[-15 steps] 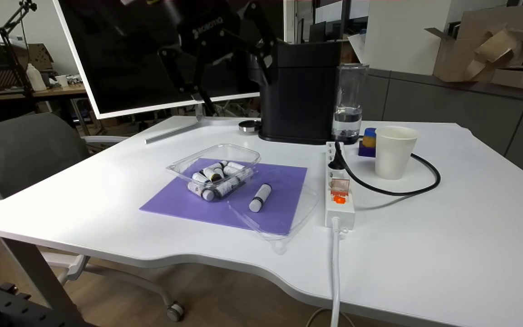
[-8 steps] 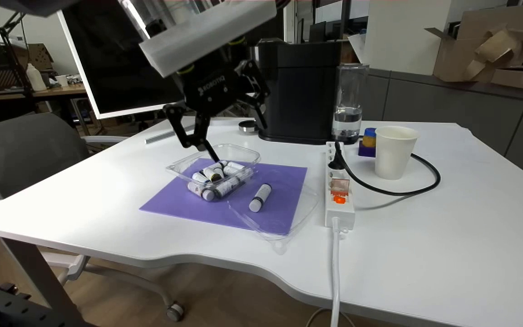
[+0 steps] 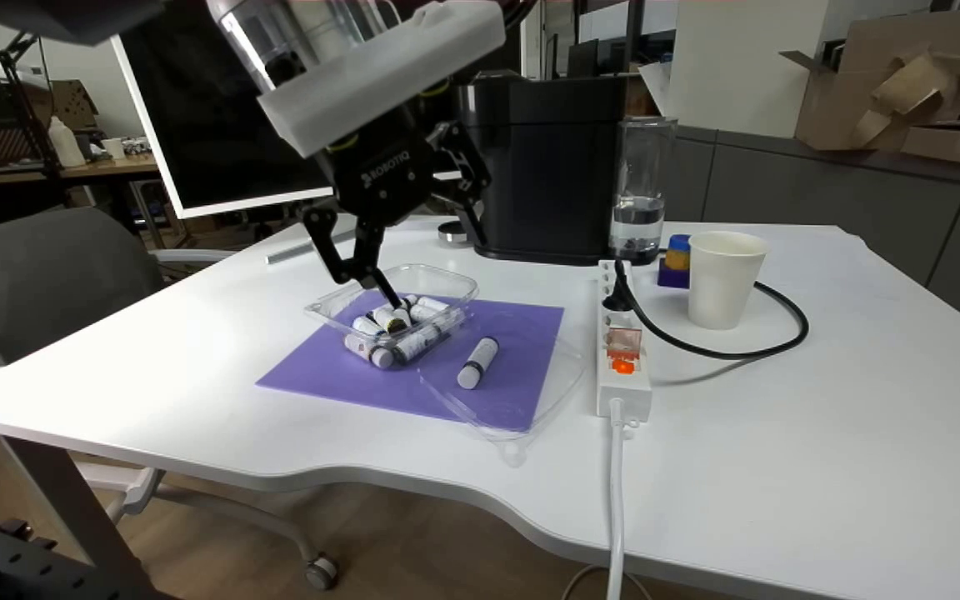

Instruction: Close the lid of the plastic storage box

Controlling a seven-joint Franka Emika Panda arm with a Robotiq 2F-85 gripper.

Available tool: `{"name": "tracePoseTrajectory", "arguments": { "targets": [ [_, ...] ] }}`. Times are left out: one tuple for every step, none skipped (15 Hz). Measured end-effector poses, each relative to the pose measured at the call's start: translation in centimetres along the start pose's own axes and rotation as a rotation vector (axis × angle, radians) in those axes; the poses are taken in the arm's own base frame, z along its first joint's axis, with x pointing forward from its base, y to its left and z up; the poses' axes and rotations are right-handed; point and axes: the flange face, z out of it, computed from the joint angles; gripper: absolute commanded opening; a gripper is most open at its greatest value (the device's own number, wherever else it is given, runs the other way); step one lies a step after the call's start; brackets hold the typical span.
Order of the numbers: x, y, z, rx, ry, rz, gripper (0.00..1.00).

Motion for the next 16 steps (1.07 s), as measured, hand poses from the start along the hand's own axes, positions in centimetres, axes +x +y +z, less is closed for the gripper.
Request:
{"name": "tracePoseTrajectory", "arguments": {
  "targets": [
    [0.1,-0.3,0.0,-0.007,0.007,-0.009,1.0],
    [0.2,-0.6,-0.1,-0.014,0.018,-0.02,1.0],
    [0.2,-1.0,-0.1,-0.022,0.024,-0.033,1.0],
    [0.2,-1.4,-0.1,-0.03,0.028,-0.044,1.0],
    [0.1,-1.9,0.0,-0.037,0.031,-0.055,1.0],
    [0.0,-2.3,0.1,-0.041,0.033,-0.063,1.0],
    [-0.1,-2.8,0.3,-0.044,0.033,-0.066,1.0],
    [-0.3,-3.3,0.5,-0.045,0.031,-0.06,1.0],
    [-0.5,-3.8,0.9,-0.043,0.024,-0.048,1.0],
    [-0.8,-4.2,1.4,-0.039,0.014,-0.035,1.0],
    [-1.1,-4.6,2.0,-0.033,0.006,-0.019,1.0],
    [-1.3,-4.9,2.7,-0.03,-0.002,-0.003,1.0],
    [-1.4,-5.2,3.4,-0.027,-0.007,0.012,1.0],
    [-1.4,-5.3,4.1,-0.025,-0.008,0.027,1.0],
    [-1.4,-5.4,4.7,-0.025,-0.005,0.042,1.0],
    [-1.2,-5.3,5.3,-0.027,0.002,0.056,1.0]
  ]
}}
